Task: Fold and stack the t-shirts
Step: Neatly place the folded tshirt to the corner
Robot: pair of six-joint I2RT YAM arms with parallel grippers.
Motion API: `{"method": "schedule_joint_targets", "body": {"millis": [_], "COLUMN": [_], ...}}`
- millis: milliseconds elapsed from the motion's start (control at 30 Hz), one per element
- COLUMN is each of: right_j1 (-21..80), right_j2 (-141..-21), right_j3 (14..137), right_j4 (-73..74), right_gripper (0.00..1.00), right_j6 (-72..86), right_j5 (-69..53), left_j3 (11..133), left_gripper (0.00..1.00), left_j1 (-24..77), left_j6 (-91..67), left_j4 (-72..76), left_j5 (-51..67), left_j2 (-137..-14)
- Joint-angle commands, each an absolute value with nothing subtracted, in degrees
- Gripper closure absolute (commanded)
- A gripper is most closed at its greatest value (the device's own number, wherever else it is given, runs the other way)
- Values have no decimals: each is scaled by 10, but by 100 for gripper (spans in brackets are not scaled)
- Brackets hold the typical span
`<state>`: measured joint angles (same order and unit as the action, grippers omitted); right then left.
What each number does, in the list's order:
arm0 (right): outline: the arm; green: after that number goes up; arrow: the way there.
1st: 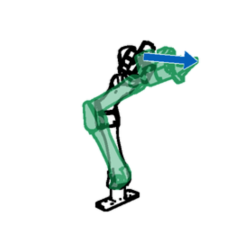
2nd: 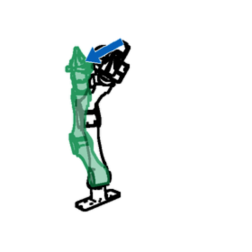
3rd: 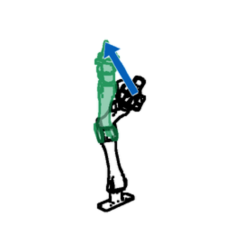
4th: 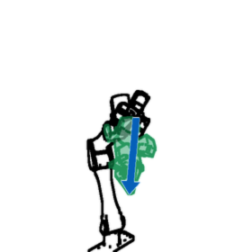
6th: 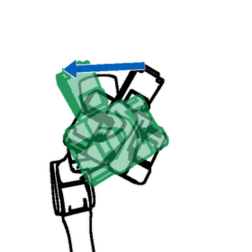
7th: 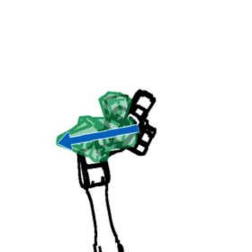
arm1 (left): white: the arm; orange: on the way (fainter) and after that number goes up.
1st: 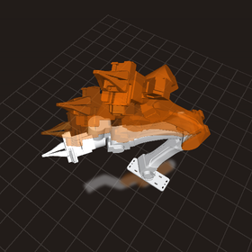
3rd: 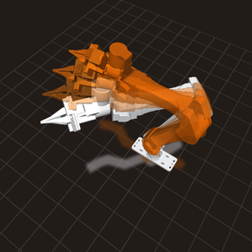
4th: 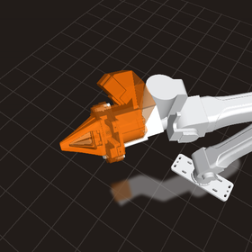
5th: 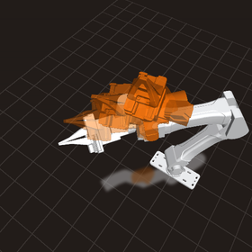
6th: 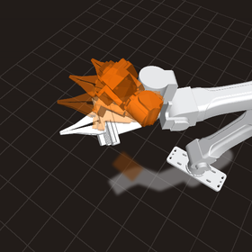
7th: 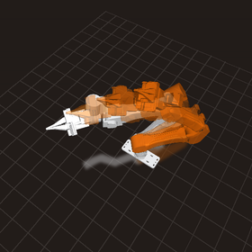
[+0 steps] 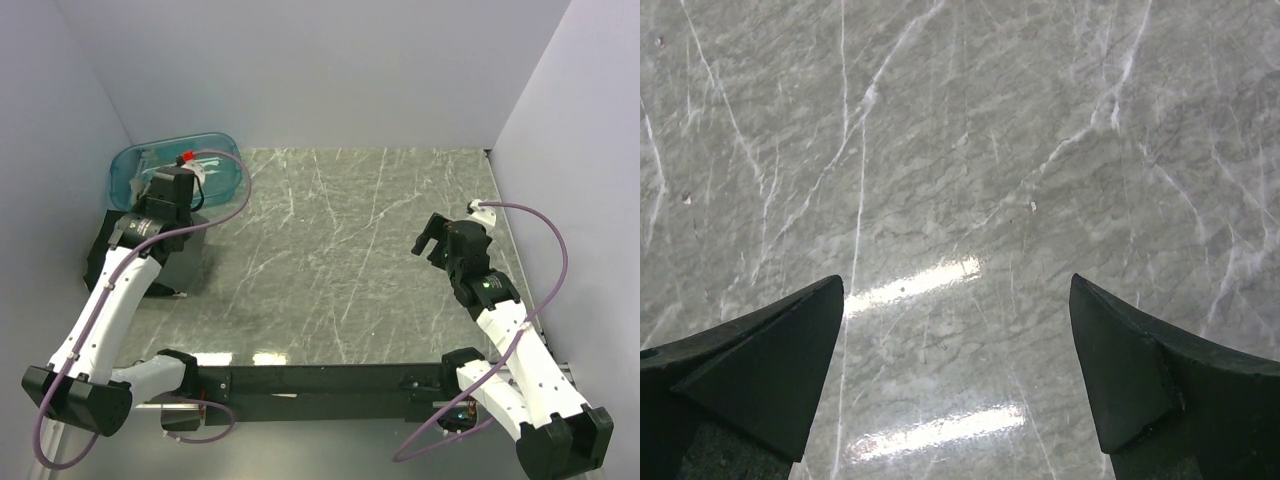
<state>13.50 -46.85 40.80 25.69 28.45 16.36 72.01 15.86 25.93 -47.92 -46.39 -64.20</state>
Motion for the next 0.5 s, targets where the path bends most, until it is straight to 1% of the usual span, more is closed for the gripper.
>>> {"method": "schedule_joint_targets", "body": {"millis": [0,167,267,367,467], "right_j1": [129,128,127,127,125], "right_j2": [-465,-466,-468,-475,-484], "right_j3": [404,404,404,405,409], "right_j4": [231,232,231,229,233], "right_gripper": [0,0,0,0,0], "right_j6": [279,279,279,278,278], "right_j5": [166,168,169,164,161], "left_j3": [749,708,678,659,643], "left_gripper": [99,99,99,99,99], "left_j1": [136,101,45,16,-13], "left_j6": [298,330,359,384,394], "left_j4": [-434,-389,-331,-295,-288], "left_j5": [-472,-447,-442,-434,-390], "left_j2": [-627,-621,-620,-632,-646]}}
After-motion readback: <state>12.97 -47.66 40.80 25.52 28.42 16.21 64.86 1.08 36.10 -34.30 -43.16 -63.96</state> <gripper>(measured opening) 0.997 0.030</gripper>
